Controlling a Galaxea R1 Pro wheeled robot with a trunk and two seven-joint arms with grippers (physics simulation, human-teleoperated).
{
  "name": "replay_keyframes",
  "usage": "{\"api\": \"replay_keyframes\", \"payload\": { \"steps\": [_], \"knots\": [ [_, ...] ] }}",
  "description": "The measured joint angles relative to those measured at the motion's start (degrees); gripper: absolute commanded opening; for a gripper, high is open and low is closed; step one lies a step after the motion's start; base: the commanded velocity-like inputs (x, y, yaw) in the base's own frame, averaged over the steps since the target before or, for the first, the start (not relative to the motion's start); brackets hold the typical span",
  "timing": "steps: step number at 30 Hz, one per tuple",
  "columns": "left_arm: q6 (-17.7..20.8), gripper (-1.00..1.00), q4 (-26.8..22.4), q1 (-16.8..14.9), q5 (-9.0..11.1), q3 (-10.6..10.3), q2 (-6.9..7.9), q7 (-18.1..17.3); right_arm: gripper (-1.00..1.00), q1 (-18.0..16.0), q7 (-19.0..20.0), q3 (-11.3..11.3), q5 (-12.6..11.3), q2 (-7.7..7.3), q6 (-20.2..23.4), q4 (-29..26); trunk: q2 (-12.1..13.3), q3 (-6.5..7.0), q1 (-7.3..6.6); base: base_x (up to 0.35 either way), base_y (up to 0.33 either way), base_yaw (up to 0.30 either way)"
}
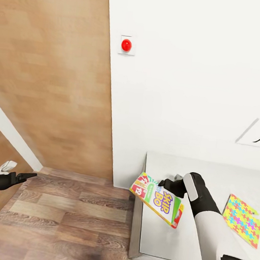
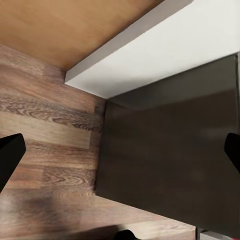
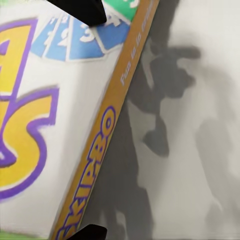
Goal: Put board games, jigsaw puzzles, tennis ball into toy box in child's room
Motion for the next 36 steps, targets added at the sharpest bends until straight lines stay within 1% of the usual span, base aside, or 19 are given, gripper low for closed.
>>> {"api": "replay_keyframes", "payload": {
  "steps": [5, 10, 17, 21, 29, 36],
  "knots": [
    [-0.01, 1.00, 0.01, 0.00, 0.00, 0.00, -0.04, -0.01, 1.00, 0.00, 0.03, -0.02, -0.21, -0.15, 0.00, 0.06, 0.00, 0.00, 0.00, 0.000, 0.018, 0.000],
    [-0.08, 1.00, 0.01, -0.01, 0.00, -0.03, -0.13, -0.01, 1.00, 0.00, 0.19, -0.26, -1.24, -0.46, -0.13, 0.46, 0.00, 0.00, 0.00, 0.000, 0.004, 0.000],
    [-0.09, 1.00, 0.01, 0.00, 0.00, -0.08, -0.14, -0.01, 1.00, 0.00, 2.28, -0.35, -0.40, -0.75, -0.04, 0.93, 0.00, 0.00, 0.00, 0.000, 0.000, 0.000],
    [-0.10, 1.00, 0.01, -0.01, -0.01, -0.08, -0.15, -0.01, 1.00, 0.01, 3.36, -0.24, -0.46, -0.86, -0.04, 1.31, 0.01, 0.00, 0.01, 0.000, 0.000, 0.000],
    [-0.10, 1.00, 0.01, -0.02, -0.01, -0.09, -0.23, -0.01, 1.00, 1.39, 4.05, -0.35, -0.29, -0.98, -0.02, -6.29, 0.02, -0.01, 0.01, 0.000, 0.000, 0.000],
    [-0.11, 1.00, 0.01, -0.02, -0.01, -0.09, -0.18, -0.01, 1.00, 2.50, 4.12, -0.39, -0.41, -1.00, -0.02, -10.49, 0.02, -0.01, 0.01, 0.000, 0.000, 0.000]
  ]
}}
